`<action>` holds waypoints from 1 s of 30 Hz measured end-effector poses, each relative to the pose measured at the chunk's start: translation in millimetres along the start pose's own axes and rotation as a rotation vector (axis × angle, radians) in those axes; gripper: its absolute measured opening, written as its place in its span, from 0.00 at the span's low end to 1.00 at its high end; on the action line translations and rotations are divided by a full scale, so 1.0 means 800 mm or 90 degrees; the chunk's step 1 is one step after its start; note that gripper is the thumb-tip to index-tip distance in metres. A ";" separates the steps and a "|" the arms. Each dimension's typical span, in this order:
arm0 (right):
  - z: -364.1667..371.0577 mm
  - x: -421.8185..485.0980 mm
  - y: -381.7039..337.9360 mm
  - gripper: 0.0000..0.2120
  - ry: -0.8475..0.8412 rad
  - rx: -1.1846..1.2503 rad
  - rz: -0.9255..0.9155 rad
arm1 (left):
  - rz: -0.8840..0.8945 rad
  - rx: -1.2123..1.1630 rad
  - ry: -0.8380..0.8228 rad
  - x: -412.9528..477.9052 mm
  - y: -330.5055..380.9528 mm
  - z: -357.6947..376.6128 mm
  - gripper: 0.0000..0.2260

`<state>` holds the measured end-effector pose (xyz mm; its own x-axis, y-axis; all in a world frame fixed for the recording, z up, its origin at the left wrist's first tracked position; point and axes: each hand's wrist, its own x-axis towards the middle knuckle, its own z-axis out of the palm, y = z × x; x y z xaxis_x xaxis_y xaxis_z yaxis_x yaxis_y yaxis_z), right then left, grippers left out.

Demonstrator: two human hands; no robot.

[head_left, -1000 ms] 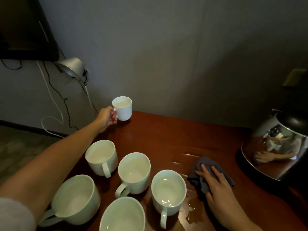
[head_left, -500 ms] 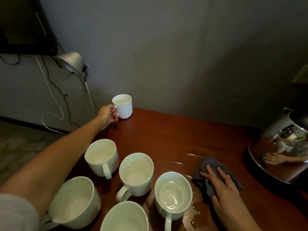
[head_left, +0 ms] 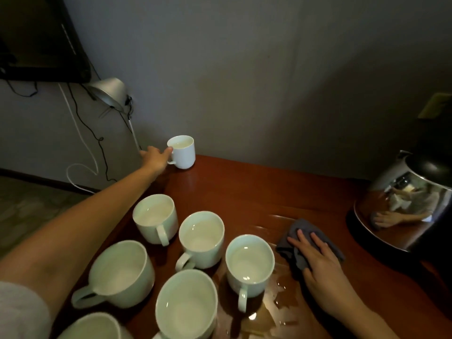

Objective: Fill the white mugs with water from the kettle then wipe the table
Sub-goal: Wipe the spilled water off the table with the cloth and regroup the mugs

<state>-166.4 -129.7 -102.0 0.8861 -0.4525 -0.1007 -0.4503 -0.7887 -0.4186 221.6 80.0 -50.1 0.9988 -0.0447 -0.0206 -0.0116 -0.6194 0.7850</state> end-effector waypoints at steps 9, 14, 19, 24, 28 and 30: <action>0.009 -0.085 -0.007 0.29 0.000 -0.044 0.014 | 0.381 -0.139 -0.120 -0.286 0.068 -0.096 0.04; 0.023 -0.166 -0.019 0.29 0.017 -0.074 -0.001 | 0.265 -0.257 -0.328 -0.479 0.019 -0.103 0.10; 0.033 -0.229 -0.019 0.29 0.012 -0.081 -0.028 | 0.062 -0.265 -0.398 -0.547 -0.033 -0.057 0.22; 0.031 -0.260 -0.019 0.31 0.001 -0.067 -0.038 | 0.055 -0.251 -0.350 -0.530 -0.042 0.009 0.30; 0.029 -0.264 -0.020 0.30 0.002 -0.037 -0.041 | 0.058 -0.281 -0.246 -0.517 -0.032 0.039 0.17; 0.030 -0.265 -0.019 0.30 0.003 -0.040 -0.041 | 0.047 -0.310 -0.197 -0.515 -0.024 0.048 0.13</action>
<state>-344.9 -11.8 -95.9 0.9127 -0.4024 -0.0708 -0.3990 -0.8407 -0.3660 -191.4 80.6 -80.2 0.9349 -0.3463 -0.0776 0.0161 -0.1769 0.9841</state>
